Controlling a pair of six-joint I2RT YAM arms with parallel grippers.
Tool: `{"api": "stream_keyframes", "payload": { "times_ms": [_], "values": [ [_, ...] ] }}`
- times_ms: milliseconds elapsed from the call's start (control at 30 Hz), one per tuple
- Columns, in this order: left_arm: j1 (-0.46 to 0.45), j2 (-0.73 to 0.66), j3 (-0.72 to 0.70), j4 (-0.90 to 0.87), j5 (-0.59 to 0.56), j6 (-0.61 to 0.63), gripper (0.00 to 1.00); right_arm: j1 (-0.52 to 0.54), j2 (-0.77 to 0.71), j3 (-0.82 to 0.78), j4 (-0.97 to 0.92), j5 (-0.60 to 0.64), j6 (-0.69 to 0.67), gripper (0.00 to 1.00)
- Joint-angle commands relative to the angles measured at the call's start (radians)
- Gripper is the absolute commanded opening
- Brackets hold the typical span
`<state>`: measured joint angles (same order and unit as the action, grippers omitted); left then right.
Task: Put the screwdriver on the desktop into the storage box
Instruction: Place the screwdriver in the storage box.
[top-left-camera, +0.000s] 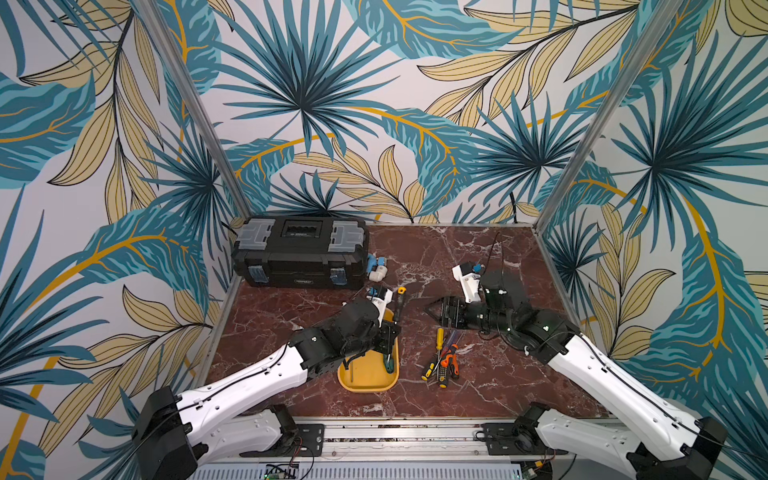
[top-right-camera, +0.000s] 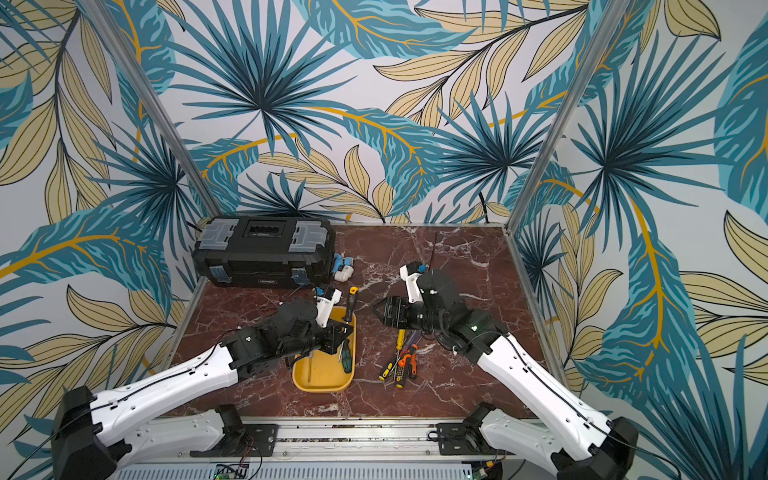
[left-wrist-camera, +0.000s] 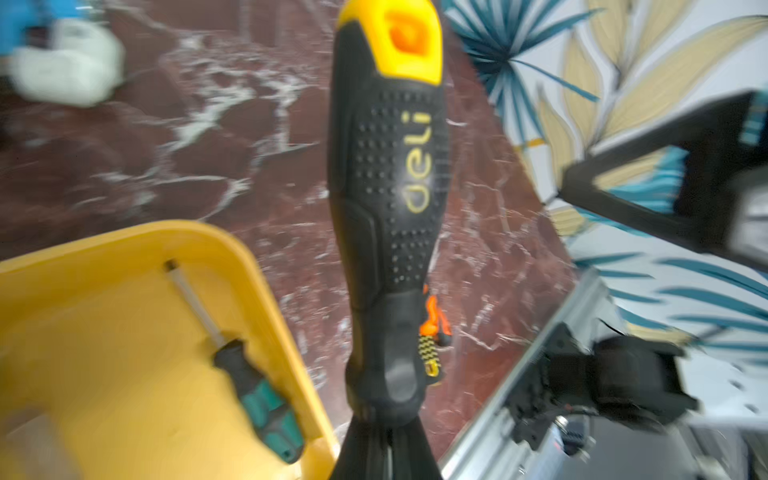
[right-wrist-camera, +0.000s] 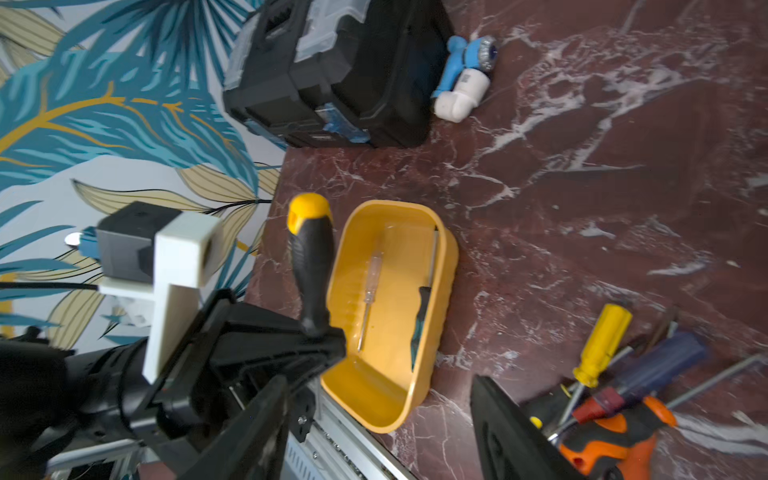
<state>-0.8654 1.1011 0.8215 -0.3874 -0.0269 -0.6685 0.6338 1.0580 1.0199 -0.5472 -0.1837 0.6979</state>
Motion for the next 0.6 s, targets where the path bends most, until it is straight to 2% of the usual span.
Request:
{"api": "stream_keyframes", "payload": {
  "times_ms": [0, 100, 233, 567],
  "values": [
    [0.073, -0.02, 0.015, -0.162, -0.185, -0.082, 0.0, 0.0, 0.039, -0.012, -0.123, 0.134, 0.017, 0.71],
    [0.112, -0.008, -0.027, -0.127, -0.115, -0.104, 0.0, 0.0, 0.059, -0.034, -0.155, 0.157, 0.026, 0.66],
    [0.113, 0.047, -0.024, -0.125, -0.062, -0.077, 0.0, 0.0, 0.059, -0.09, -0.171, 0.18, 0.049, 0.63],
    [0.113, 0.212, -0.03, -0.101, -0.008, -0.07, 0.0, 0.013, 0.085, -0.209, -0.185, 0.207, 0.137, 0.51]
  ]
}}
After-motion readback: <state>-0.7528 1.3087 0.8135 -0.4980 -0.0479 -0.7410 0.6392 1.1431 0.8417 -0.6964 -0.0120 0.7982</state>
